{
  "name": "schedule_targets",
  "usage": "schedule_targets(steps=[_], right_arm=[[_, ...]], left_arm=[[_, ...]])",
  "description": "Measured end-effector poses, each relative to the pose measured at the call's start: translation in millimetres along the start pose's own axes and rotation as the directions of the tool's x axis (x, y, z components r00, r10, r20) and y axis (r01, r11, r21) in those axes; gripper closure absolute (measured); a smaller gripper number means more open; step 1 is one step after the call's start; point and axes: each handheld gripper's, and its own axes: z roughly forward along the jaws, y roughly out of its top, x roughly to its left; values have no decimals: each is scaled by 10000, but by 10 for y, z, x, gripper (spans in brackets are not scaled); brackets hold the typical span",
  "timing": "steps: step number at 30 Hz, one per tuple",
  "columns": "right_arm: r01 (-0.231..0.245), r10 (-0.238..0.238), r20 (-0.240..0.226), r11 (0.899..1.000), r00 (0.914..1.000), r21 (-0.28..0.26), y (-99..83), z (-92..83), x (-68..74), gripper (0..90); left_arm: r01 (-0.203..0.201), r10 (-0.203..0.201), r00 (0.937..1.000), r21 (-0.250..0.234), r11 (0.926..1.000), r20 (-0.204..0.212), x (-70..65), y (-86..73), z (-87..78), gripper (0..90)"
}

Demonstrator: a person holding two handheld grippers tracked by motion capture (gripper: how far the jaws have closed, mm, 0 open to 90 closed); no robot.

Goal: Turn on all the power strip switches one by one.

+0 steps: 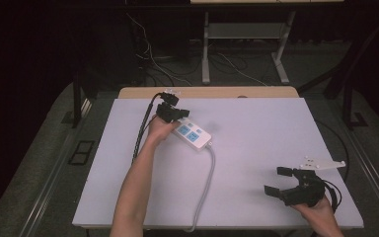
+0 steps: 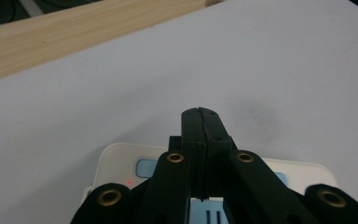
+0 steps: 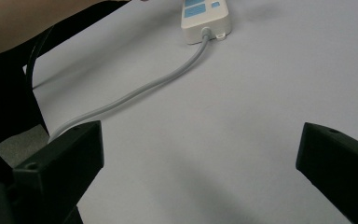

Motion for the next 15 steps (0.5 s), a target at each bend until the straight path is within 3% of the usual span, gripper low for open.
schedule_targets(steps=[10,13,15], right_arm=[[3,-3,6,10000,10000,30,2,9,12,5],[31,-31,1,10000,10000,21,2,11,17,5],[52,-52,-11,10000,10000,33,1,14,19,5]], left_arm=[[-556,567,9979,-374,9978,301,-164,-37,-254,830],[-561,591,9963,-483,9973,622,-188,-45,-351,765],[-544,593,9951,-634,9965,792,-212,-41,-438,674]])
